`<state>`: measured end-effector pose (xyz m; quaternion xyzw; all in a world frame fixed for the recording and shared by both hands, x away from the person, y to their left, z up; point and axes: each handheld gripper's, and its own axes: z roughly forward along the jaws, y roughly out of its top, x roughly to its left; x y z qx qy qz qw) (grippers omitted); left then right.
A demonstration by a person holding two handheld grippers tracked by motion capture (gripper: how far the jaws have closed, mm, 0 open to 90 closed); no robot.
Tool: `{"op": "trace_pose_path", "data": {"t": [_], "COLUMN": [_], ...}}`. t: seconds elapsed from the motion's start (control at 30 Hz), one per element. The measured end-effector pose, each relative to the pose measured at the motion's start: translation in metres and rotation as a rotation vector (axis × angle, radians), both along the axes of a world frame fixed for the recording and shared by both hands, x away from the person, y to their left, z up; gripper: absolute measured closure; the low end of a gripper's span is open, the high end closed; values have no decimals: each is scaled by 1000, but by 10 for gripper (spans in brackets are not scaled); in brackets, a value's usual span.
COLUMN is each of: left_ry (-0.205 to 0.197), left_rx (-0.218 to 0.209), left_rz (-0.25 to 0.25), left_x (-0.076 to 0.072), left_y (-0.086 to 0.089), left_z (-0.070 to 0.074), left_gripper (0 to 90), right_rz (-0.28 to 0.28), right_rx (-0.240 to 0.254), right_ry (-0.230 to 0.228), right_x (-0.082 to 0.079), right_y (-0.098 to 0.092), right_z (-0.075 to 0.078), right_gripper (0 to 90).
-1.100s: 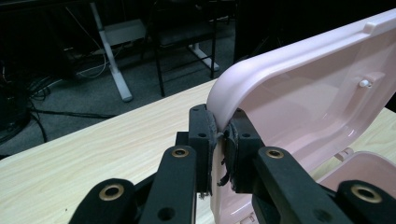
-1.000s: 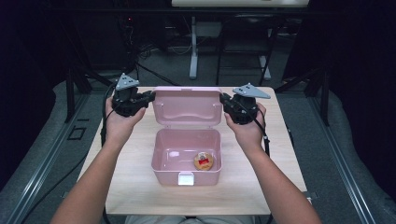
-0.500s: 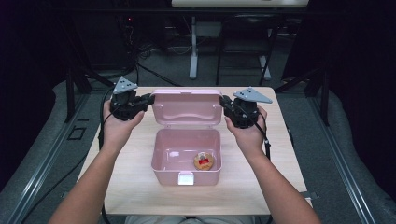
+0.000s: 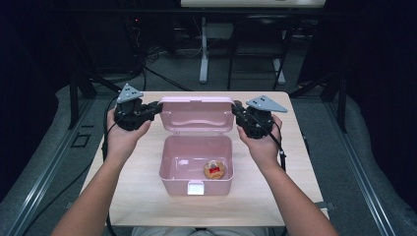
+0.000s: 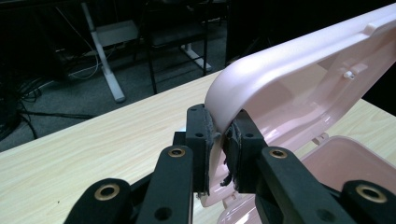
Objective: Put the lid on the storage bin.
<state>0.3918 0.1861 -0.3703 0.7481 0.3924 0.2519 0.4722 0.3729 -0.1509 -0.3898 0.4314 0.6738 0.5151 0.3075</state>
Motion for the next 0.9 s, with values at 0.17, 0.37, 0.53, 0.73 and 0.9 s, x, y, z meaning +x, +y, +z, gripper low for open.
{"op": "trace_pose_path", "data": {"t": [0.17,0.37,0.53,0.73,0.9], "left_ry": [-3,-3,-5,-5,-5], "left_rx": [-15,-13,-1,-1,-12], "left_rz": [-3,-6,-6,-10,-26], "left_x": [-3,-6,-9,-12,-19], "left_y": [1,1,1,2,4], "left_z": [-2,-2,-2,-3,-5], "left_gripper": [798,796,796,793,783], "right_rz": [6,10,12,17,25], "right_rx": [1,5,8,11,16], "right_ry": [0,-1,-1,2,5], "right_x": [-3,-7,-9,-12,-17], "right_y": [0,-1,-1,-2,-3], "right_z": [0,-1,-2,-2,-3], "right_gripper": [841,839,838,837,835]}}
